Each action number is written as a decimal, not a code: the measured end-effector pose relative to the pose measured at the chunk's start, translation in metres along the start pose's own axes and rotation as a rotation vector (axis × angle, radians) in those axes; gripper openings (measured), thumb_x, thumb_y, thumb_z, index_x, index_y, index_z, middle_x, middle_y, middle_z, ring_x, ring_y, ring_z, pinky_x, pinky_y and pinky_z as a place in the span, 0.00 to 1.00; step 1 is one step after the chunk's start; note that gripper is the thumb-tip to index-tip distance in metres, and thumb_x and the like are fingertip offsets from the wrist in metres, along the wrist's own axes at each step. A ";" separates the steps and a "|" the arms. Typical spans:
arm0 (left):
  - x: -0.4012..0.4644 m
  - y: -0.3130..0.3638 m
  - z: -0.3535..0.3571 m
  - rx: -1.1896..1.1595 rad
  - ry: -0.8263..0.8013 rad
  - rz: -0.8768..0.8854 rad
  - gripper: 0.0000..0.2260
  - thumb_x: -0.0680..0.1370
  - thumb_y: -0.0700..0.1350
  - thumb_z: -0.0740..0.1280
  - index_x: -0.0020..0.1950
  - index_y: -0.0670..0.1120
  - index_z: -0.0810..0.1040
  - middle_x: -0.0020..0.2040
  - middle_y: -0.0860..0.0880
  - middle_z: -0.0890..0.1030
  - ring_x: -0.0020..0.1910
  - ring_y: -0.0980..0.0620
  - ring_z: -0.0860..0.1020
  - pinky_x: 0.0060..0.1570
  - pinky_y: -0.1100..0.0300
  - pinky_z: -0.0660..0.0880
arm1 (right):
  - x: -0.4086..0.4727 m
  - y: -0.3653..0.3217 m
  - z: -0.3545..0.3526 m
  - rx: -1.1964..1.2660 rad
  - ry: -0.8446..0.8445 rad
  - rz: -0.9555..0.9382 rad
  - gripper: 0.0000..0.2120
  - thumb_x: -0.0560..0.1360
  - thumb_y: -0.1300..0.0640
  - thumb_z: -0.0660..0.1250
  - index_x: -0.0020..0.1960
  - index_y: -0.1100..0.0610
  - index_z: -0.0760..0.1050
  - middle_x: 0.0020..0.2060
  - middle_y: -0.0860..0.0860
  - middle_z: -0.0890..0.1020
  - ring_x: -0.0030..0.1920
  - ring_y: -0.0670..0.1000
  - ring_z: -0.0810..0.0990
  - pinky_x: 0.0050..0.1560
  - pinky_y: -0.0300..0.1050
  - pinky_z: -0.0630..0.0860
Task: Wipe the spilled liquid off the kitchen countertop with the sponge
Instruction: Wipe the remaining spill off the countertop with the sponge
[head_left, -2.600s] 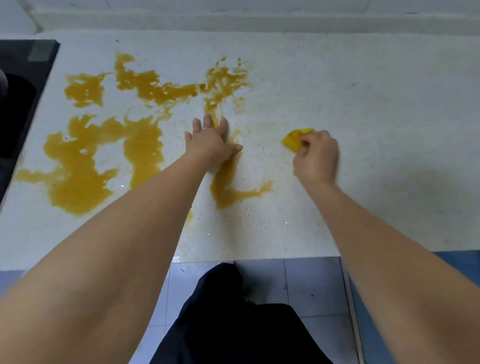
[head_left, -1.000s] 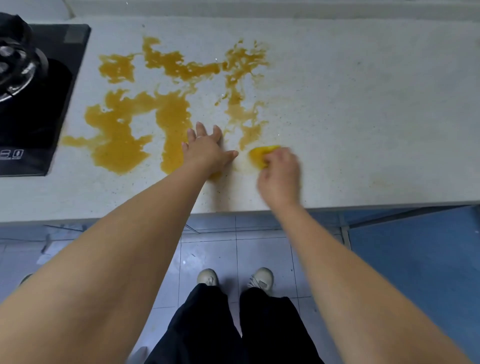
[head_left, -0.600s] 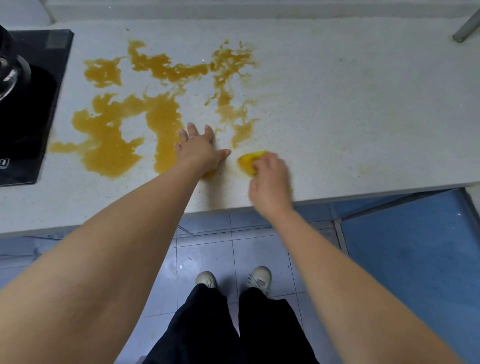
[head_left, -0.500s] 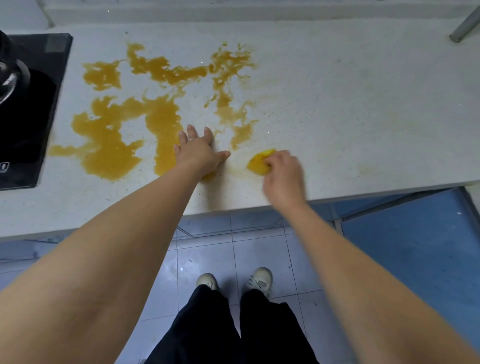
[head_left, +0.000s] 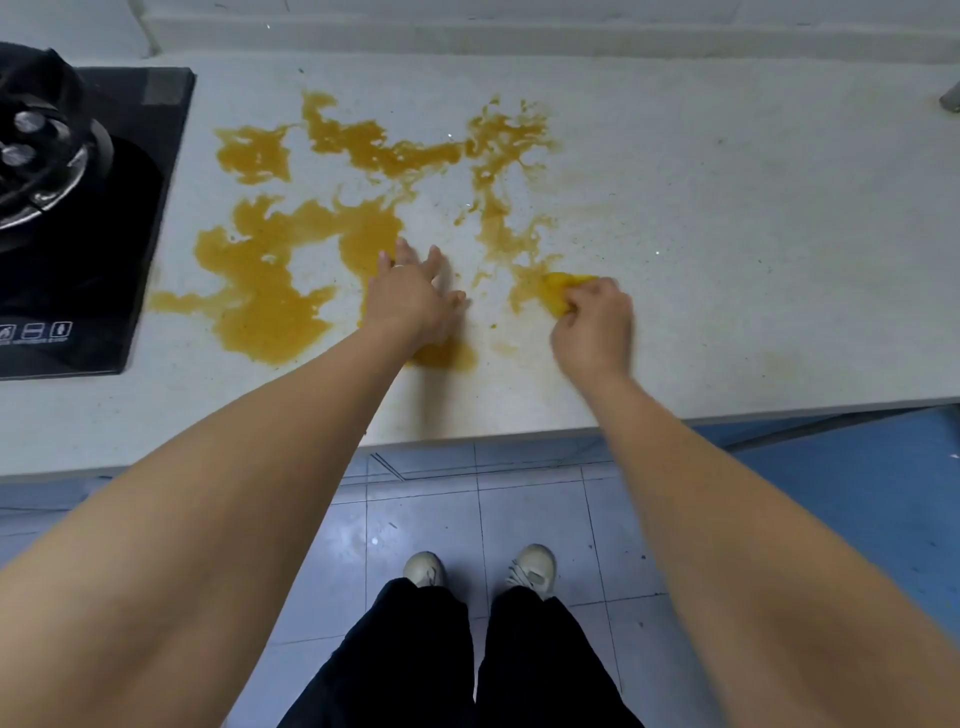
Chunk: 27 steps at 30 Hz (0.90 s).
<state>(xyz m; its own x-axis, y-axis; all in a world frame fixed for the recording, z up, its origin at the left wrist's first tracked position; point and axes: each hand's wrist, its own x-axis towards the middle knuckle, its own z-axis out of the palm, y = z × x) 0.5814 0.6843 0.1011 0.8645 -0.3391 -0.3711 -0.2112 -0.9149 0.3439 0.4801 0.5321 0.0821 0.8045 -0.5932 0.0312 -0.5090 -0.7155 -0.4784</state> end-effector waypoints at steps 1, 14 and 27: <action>0.005 -0.005 -0.004 0.016 0.002 -0.009 0.30 0.80 0.56 0.58 0.78 0.50 0.50 0.78 0.42 0.43 0.76 0.39 0.42 0.73 0.45 0.52 | -0.011 -0.020 0.011 0.039 -0.039 -0.143 0.16 0.70 0.69 0.59 0.54 0.63 0.79 0.56 0.60 0.76 0.54 0.61 0.74 0.56 0.47 0.71; 0.016 -0.021 -0.010 0.063 -0.107 0.020 0.32 0.79 0.57 0.60 0.78 0.51 0.49 0.78 0.43 0.41 0.76 0.40 0.42 0.74 0.46 0.47 | -0.016 -0.053 0.043 0.057 -0.088 -0.339 0.15 0.69 0.69 0.60 0.53 0.62 0.80 0.52 0.59 0.78 0.51 0.61 0.74 0.54 0.51 0.72; 0.017 -0.024 -0.010 0.026 -0.111 0.022 0.31 0.79 0.56 0.61 0.78 0.52 0.50 0.78 0.44 0.40 0.76 0.42 0.40 0.74 0.47 0.45 | 0.014 -0.037 0.024 -0.055 0.004 -0.051 0.18 0.72 0.68 0.58 0.59 0.61 0.77 0.58 0.58 0.75 0.56 0.59 0.72 0.59 0.49 0.71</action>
<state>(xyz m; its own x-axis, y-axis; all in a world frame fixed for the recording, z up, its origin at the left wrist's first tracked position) 0.6059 0.7025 0.0945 0.8038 -0.3799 -0.4577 -0.2424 -0.9119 0.3312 0.5175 0.5592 0.0790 0.8286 -0.5569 0.0581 -0.4836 -0.7641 -0.4269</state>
